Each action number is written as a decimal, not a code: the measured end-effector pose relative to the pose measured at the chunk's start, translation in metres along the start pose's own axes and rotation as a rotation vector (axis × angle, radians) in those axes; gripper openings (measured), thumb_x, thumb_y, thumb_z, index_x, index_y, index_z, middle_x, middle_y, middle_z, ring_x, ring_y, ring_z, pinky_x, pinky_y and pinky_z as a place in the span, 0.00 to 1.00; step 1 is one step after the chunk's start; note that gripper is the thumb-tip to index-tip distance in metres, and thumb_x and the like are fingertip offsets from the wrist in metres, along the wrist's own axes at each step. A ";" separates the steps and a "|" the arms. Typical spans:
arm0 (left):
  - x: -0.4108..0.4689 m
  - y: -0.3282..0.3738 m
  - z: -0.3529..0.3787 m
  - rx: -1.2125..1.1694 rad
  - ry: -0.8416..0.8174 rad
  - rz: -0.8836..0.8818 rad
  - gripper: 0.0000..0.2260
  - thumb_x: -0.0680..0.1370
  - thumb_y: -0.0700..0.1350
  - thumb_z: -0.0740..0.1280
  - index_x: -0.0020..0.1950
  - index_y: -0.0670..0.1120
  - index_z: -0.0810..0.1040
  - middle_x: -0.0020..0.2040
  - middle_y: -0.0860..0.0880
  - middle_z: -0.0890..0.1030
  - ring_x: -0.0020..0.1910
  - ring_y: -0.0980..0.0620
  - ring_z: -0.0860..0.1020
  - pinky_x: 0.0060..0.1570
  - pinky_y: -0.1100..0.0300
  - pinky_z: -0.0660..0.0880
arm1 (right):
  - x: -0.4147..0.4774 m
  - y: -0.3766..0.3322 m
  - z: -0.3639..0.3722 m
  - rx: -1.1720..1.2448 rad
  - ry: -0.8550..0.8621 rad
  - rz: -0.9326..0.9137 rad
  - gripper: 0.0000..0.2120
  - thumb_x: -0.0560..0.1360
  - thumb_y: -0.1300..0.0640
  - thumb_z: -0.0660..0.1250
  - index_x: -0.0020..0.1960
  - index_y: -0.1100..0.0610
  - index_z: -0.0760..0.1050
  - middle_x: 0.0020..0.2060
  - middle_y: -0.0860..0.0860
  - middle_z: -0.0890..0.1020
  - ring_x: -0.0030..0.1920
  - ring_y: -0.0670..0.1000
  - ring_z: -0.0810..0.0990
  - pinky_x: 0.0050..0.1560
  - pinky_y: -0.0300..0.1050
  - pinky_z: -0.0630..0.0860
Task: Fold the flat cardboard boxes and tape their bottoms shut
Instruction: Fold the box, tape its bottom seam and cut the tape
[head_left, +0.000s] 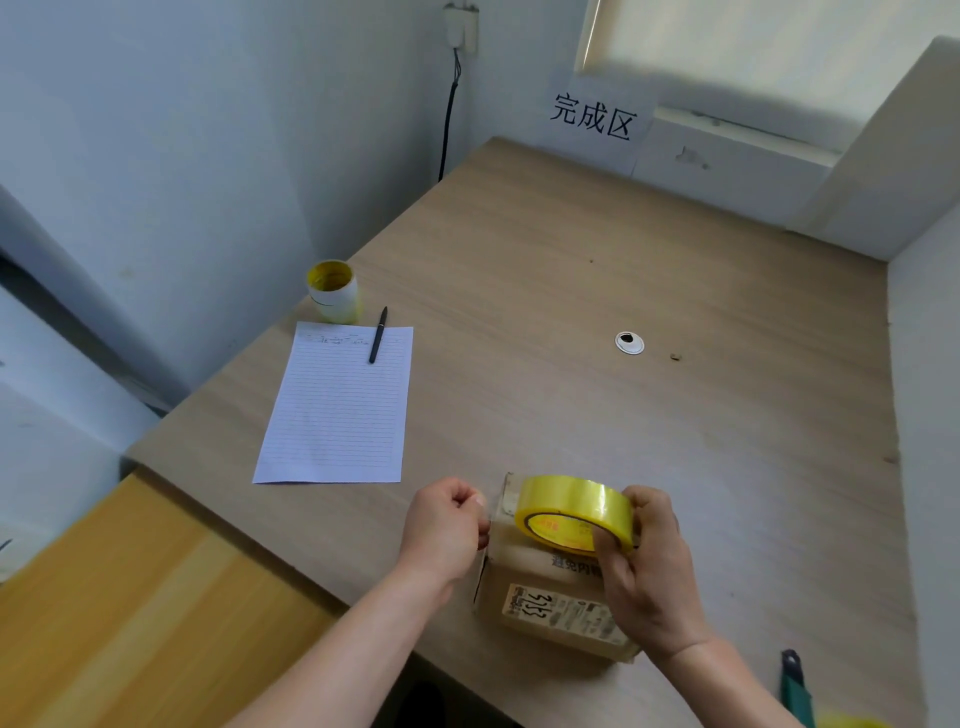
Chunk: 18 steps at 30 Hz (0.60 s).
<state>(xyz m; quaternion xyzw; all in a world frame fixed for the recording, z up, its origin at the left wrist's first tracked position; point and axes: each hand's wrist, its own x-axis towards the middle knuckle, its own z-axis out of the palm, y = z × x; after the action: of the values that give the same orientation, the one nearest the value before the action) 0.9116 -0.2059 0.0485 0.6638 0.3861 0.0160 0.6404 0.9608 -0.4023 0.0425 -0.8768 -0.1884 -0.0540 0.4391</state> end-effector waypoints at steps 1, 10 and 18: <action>0.000 -0.001 0.000 -0.007 -0.004 -0.018 0.08 0.79 0.35 0.62 0.41 0.38 0.77 0.32 0.45 0.76 0.35 0.48 0.76 0.43 0.48 0.81 | -0.001 0.000 0.001 -0.005 0.005 -0.018 0.14 0.70 0.52 0.65 0.52 0.42 0.65 0.38 0.42 0.74 0.35 0.55 0.74 0.38 0.53 0.73; 0.006 -0.023 -0.001 0.015 -0.027 -0.155 0.11 0.78 0.34 0.62 0.37 0.41 0.77 0.30 0.45 0.76 0.31 0.48 0.75 0.35 0.56 0.77 | -0.018 0.000 0.013 -0.100 0.017 -0.084 0.14 0.71 0.46 0.61 0.55 0.49 0.67 0.38 0.36 0.69 0.36 0.48 0.66 0.34 0.48 0.69; -0.004 -0.039 -0.005 0.123 -0.066 -0.130 0.09 0.78 0.38 0.65 0.38 0.43 0.79 0.34 0.46 0.79 0.38 0.46 0.78 0.45 0.46 0.82 | -0.045 0.002 0.016 -0.098 0.090 -0.056 0.16 0.71 0.46 0.62 0.55 0.51 0.69 0.40 0.35 0.69 0.38 0.51 0.74 0.33 0.53 0.75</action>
<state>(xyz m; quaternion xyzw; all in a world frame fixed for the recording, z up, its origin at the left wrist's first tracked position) 0.8867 -0.2086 0.0180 0.6757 0.4073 -0.0710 0.6104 0.9189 -0.4035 0.0191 -0.8883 -0.1901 -0.1146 0.4021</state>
